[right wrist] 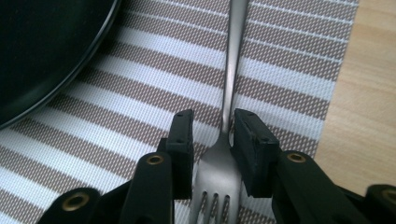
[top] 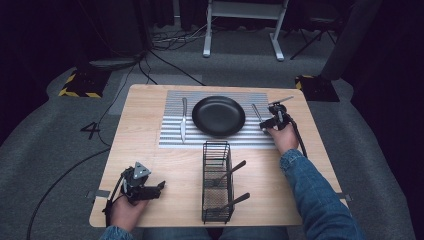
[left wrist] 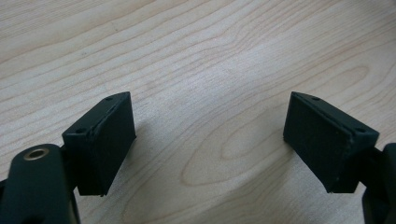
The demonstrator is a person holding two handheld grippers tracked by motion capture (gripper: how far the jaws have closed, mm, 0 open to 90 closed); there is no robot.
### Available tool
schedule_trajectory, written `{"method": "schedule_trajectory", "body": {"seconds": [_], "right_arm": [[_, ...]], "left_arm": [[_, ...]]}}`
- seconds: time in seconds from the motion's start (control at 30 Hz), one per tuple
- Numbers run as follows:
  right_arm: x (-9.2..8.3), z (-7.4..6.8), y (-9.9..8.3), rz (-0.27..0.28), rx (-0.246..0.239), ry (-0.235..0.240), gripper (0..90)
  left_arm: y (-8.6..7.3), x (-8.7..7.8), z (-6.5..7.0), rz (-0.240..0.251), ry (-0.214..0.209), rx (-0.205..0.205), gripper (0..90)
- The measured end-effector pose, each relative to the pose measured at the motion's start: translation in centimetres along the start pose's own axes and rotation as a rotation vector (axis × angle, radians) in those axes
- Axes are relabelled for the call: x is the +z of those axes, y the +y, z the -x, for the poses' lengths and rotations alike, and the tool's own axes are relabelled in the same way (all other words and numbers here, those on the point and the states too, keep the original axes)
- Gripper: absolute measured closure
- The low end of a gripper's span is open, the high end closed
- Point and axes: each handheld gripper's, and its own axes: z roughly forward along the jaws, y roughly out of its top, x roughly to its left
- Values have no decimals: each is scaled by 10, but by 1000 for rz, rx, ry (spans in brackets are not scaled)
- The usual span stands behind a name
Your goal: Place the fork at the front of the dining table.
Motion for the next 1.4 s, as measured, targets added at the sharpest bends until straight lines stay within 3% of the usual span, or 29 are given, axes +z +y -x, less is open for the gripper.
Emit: {"method": "schedule_trajectory", "body": {"seconds": [0.27, 0.4, 0.53, 0.77, 0.97, 1.13, 1.27, 1.4], "right_arm": [[5, -23, 0, -9, -60, 68, 662], [3, -26, 0, -1, -87, 70, 652], [-9, -18, -1, 28, -62, 74, 648], [-29, -15, -22, 37, -85, 64, 604], [-39, -31, -38, 59, -123, 101, 521], [-35, -45, -39, 47, -168, 80, 516], [-30, -49, -41, 24, -170, 80, 525], [-40, -49, -47, 49, -167, 87, 522]], "left_arm": [[1, 1, 0, 0, -1, 1, 169], [1, 1, 0, 0, -2, 0, 169], [1, 1, 0, 0, -2, 1, 169], [1, 1, 0, -1, -4, 3, 169], [1, 1, 0, 0, -3, 3, 169], [1, 1, 0, -1, -4, 3, 169], [1, 1, 0, -1, -3, 3, 169], [1, 1, 0, 0, -3, 3, 169]]}}
